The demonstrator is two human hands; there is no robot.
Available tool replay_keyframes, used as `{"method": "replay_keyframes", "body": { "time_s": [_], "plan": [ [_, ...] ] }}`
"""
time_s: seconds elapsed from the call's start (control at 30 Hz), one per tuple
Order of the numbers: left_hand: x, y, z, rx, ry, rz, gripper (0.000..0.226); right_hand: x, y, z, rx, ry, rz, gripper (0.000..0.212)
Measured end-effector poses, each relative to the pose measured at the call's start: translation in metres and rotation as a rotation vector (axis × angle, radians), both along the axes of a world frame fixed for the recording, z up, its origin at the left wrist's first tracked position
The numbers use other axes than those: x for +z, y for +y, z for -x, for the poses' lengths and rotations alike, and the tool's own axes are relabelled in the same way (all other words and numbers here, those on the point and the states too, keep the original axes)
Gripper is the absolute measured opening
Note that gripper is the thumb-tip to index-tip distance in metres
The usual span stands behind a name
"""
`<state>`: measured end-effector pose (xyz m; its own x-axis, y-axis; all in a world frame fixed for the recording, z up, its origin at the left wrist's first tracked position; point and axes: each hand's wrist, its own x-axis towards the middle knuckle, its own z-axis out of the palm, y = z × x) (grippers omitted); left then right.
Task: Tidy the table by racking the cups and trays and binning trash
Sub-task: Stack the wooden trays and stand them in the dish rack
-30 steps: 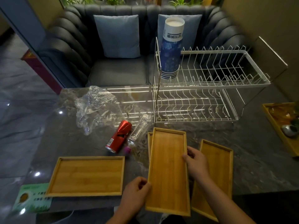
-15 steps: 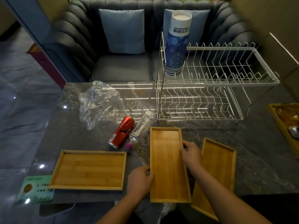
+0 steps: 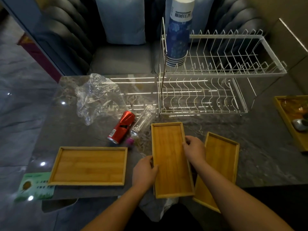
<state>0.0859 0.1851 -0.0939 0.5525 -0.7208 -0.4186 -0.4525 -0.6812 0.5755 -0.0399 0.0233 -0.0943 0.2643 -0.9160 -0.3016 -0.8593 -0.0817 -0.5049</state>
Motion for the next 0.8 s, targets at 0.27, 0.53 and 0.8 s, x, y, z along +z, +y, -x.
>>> {"method": "replay_keyframes", "body": {
  "time_s": [0.27,0.53,0.8],
  "plan": [
    [-0.013,-0.007,-0.007,-0.005,0.068,-0.037,0.025,-0.004,0.009,0.015,0.024,0.019,-0.075,0.030],
    [-0.016,-0.012,-0.009,0.015,0.054,-0.020,0.018,-0.012,0.023,0.017,-0.023,0.067,-0.122,0.030],
    [-0.019,-0.010,-0.013,0.018,0.099,0.017,0.012,-0.011,0.027,0.018,-0.138,-0.010,-0.190,0.030]
  ]
}}
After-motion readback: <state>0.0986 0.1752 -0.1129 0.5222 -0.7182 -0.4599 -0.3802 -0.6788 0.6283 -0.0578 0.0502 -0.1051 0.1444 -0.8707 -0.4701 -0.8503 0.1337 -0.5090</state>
